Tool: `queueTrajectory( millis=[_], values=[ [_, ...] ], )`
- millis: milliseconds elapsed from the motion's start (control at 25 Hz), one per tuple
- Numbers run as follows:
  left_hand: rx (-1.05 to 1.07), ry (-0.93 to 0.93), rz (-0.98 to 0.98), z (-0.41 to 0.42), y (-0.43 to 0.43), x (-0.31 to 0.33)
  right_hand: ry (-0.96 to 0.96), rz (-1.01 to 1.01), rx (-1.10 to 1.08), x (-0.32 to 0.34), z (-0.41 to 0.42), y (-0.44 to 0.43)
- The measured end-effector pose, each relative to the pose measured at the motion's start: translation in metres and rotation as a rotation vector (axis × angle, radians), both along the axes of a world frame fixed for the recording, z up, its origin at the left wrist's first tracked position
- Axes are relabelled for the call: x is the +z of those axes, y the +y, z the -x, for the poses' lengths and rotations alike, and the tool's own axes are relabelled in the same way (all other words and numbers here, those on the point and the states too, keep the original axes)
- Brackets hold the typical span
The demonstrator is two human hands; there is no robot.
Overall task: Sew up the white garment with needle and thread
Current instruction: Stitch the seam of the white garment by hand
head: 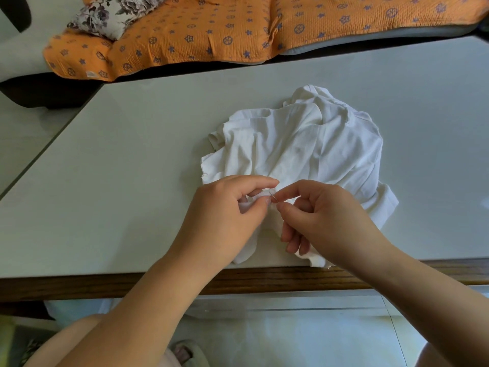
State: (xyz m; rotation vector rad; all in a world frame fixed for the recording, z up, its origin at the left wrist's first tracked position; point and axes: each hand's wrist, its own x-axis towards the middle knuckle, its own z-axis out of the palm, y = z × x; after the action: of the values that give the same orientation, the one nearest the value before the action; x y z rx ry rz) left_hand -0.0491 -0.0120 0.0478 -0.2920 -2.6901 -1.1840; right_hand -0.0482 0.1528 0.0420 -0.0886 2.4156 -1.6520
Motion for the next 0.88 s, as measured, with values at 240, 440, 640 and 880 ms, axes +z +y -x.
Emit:
queueTrajectory(
  millis=[240,440,640,880],
  values=[
    [-0.007,-0.029,0.032,-0.004,0.007,-0.007,0.046,0.012,-0.07,-0.004,-0.002,-0.003],
    [0.043,-0.299,-0.26,0.007,0.003,-0.011,0.04,0.115,-0.087,-0.004,-0.003,-0.005],
    [-0.029,-0.143,-0.125,0.006,0.006,-0.016,0.009,0.208,-0.066,-0.004,0.001,-0.004],
    [-0.056,-0.138,-0.098,0.007,0.003,-0.013,0.036,0.144,-0.089,0.001,0.003,0.001]
  ],
)
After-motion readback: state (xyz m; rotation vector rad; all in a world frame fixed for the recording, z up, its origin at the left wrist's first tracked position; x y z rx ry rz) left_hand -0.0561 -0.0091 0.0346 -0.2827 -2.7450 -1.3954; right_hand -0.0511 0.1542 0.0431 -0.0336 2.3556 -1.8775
